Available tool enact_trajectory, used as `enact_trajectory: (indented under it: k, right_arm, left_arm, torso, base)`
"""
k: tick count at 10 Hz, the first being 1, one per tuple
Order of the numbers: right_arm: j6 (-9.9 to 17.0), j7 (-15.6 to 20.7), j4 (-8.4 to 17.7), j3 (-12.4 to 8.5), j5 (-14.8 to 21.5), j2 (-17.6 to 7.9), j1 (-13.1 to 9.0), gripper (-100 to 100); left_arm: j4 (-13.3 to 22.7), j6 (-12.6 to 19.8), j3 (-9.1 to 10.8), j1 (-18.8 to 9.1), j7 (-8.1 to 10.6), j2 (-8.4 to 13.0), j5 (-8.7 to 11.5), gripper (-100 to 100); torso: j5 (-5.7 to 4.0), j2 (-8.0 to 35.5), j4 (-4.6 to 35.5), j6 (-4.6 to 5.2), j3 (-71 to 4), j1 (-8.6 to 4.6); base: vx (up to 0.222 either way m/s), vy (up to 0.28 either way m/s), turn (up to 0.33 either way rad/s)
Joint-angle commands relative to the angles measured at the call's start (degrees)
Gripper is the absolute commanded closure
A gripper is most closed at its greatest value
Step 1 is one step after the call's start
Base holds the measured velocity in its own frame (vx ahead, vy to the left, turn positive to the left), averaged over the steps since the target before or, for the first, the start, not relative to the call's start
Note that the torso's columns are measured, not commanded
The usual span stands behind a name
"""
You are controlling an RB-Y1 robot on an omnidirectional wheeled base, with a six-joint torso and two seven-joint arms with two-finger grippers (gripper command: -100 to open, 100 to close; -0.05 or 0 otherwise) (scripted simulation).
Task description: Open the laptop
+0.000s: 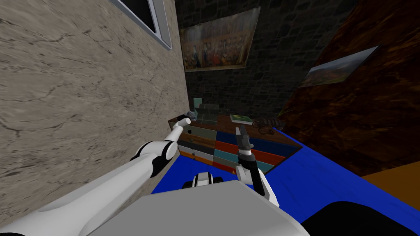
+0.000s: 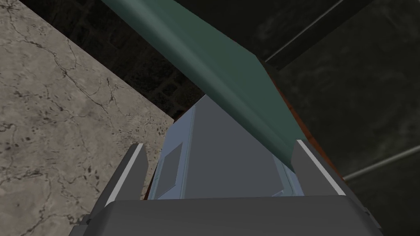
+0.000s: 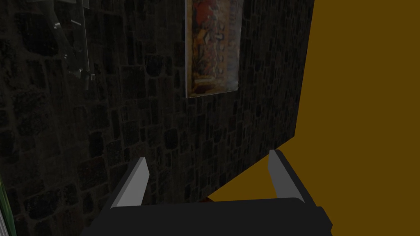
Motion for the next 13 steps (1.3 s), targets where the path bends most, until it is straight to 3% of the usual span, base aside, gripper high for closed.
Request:
enact_trajectory:
  k: [1, 3, 6, 7, 13]
  right_arm:
    - [0.0, 0.0, 0.0, 0.0, 0.0, 0.0, 0.0, 0]
    - [0.0, 0.0, 0.0, 0.0, 0.0, 0.0, 0.0, 0]
    - [0.0, 0.0, 0.0, 0.0, 0.0, 0.0, 0.0, 0]
    - [0.0, 0.0, 0.0, 0.0, 0.0, 0.0, 0.0, 0]
    - [0.0, 0.0, 0.0, 0.0, 0.0, 0.0, 0.0, 0]
  left_arm:
    - [2.1, 2.3, -0.89, -2.7, 0.88, 0.8, 1.5, -100]
    - [2.4, 4.0, -0.9, -3.8, 1.33, 1.0, 1.8, -100]
    - [2.1, 3.7, -0.59, -3.4, 1.3, 1.0, 1.4, -100]
    - [2.1, 3.8, -0.58, -3.4, 1.31, 1.0, 1.4, 100]
    - [1.8, 4.4, 4.52, -3.3, 7.38, -1.0, 7.9, 100]
  torso:
    - [0.01, 0.0, 0.0, 0.01, 0.0, 0.01]
    - [0.0, 0.0, 0.0, 0.01, 0.0, 0.01]
    - [0.02, -0.3, -0.1, -0.09, -0.1, 0.06]
    - [0.04, -0.1, -0.1, -0.09, -0.1, 0.11]
    - [0.05, 0.1, 0.0, -0.17, 0.1, 0.18]
  base:
    - [0.001, 0.001, -0.017]
    - [0.002, 0.001, -0.014]
    - [0.057, -0.006, -0.003]
    - [0.005, -0.004, -0.014]
    - [0.008, 0.056, 0.019]
